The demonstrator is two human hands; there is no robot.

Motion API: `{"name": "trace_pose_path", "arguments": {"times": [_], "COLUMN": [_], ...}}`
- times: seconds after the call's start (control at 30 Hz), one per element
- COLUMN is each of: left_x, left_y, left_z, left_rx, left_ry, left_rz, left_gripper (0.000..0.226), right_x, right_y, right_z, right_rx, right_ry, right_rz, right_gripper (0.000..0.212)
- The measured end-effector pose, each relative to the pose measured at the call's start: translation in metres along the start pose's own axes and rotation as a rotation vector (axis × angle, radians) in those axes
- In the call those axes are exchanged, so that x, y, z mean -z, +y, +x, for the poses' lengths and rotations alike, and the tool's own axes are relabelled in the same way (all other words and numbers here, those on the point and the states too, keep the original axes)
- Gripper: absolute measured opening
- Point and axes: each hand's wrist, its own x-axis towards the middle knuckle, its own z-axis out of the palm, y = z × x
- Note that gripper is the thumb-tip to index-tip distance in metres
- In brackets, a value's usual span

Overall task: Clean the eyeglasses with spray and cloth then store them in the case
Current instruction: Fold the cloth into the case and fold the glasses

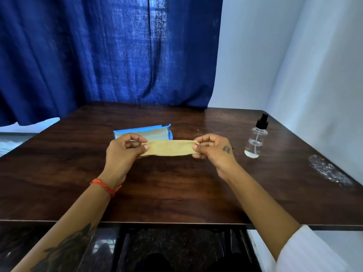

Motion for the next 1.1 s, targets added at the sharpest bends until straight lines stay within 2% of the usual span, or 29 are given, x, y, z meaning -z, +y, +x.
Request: {"name": "trace_pose_path", "arguments": {"times": [0.17,0.27,0.37,0.53,0.87,1.0,1.1], "left_x": [0.020,0.024,0.026,0.027,0.026,0.026,0.026], "left_y": [0.000,0.001,-0.001,-0.009,-0.015,-0.015,-0.013], "left_z": [0.013,0.019,0.024,0.028,0.028,0.024,0.019], "left_rx": [-0.087,-0.134,-0.162,-0.153,-0.345,-0.366,-0.453], "left_ry": [0.184,0.280,0.321,0.320,0.292,0.282,0.252], "left_rz": [0.169,0.250,0.315,0.392,0.683,0.756,0.797], "left_gripper": [0.025,0.024,0.017,0.014,0.015,0.014,0.013], "right_x": [-0.042,-0.063,-0.077,-0.085,-0.085,-0.083,-0.087], "right_y": [0.000,0.005,0.010,0.024,0.032,0.031,0.032], "right_z": [0.026,0.042,0.051,0.061,0.057,0.046,0.037], "right_rx": [0.025,0.136,0.250,0.318,0.442,0.636,0.782], "right_ry": [0.057,0.132,0.176,0.204,0.180,0.183,0.031], "right_rz": [-0.175,-0.357,-0.441,-0.508,-0.736,-0.801,-0.888], "right_gripper": [0.014,0.011,0.009,0.008,0.012,0.009,0.015]}}
